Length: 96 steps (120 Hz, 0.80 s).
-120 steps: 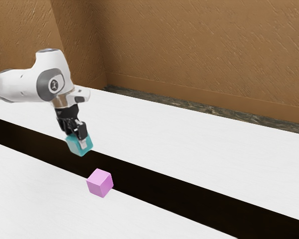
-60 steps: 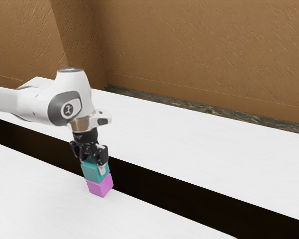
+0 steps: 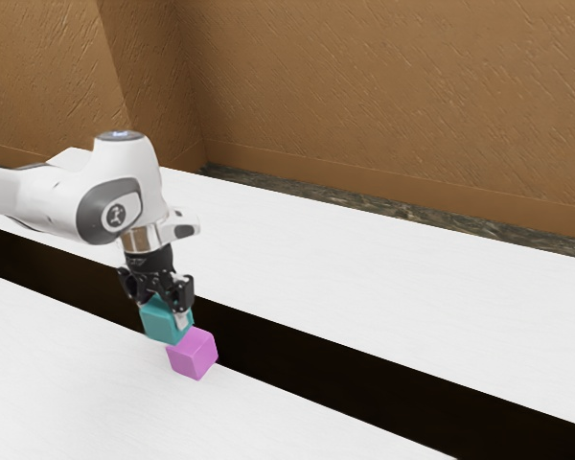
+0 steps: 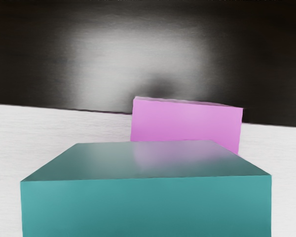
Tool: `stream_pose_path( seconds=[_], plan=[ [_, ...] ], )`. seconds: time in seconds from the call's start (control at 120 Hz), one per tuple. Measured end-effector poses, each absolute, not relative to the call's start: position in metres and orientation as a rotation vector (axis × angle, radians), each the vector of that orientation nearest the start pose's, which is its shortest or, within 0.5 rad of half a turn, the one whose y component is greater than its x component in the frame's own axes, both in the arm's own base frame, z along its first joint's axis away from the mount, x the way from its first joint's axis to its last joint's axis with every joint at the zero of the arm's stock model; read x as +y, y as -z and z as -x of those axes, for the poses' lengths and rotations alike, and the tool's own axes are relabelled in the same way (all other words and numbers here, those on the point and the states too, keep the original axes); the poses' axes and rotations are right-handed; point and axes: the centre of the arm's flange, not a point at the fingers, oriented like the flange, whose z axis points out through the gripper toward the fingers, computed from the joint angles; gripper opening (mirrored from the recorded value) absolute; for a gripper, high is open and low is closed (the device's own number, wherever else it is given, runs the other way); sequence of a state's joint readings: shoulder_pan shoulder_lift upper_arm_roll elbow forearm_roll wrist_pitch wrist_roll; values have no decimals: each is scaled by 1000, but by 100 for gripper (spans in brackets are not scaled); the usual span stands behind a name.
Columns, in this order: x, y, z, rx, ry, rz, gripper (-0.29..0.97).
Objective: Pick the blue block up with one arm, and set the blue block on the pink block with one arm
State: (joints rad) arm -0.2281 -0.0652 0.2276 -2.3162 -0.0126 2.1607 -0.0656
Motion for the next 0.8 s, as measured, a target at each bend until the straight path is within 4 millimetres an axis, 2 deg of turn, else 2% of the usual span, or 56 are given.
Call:
stream_pose_path(
  seconds=[0.133,0.35,0.8],
  plan=[
    [1,-361,-491,-73,-121,3156,35],
    [-17,-357,-487,45,-104,3160,35],
    [-23,-347,-479,152,-77,3178,35]
  ],
)
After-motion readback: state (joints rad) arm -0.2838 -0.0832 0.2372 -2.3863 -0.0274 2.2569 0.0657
